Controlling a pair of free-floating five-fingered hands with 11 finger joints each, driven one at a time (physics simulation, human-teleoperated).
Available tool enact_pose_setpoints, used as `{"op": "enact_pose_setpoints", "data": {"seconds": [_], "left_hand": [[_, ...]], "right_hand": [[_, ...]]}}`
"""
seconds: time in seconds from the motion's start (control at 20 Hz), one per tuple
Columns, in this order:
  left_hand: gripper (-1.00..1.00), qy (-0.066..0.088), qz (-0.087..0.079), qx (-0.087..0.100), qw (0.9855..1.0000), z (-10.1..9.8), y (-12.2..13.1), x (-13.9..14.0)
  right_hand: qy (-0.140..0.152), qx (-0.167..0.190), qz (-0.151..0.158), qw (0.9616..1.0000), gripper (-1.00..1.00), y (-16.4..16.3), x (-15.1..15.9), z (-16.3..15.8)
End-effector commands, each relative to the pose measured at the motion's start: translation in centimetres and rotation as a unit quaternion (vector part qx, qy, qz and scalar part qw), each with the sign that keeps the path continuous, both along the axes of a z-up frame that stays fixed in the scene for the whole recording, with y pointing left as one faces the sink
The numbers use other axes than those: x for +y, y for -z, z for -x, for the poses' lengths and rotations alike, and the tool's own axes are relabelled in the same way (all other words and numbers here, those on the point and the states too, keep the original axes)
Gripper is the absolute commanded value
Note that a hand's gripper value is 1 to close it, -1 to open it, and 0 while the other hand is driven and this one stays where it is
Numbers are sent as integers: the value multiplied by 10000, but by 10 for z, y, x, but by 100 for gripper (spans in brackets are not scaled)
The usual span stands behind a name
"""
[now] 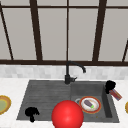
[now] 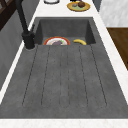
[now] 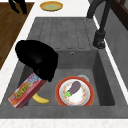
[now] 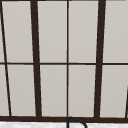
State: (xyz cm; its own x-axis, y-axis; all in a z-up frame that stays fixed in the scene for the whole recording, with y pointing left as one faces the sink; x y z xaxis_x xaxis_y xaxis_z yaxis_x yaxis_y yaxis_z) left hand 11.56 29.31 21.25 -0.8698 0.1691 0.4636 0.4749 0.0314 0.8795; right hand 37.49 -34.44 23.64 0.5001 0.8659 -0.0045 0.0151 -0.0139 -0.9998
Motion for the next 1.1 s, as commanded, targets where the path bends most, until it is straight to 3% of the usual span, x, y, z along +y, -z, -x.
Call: {"op": "enact_pose_setpoints", "data": {"seconds": [0.0,0.55,1.05], "left_hand": [[0,0,0,0,10000,0,0,0],[0,0,0,0,10000,0,0,0],[0,0,0,0,10000,0,0,0]], "right_hand": [[-441,291,239,9983,100,11,-8,-4],[-645,125,410,9970,100,19,-31,-1],[-764,314,336,9960,100,36,-72,-13]]}}
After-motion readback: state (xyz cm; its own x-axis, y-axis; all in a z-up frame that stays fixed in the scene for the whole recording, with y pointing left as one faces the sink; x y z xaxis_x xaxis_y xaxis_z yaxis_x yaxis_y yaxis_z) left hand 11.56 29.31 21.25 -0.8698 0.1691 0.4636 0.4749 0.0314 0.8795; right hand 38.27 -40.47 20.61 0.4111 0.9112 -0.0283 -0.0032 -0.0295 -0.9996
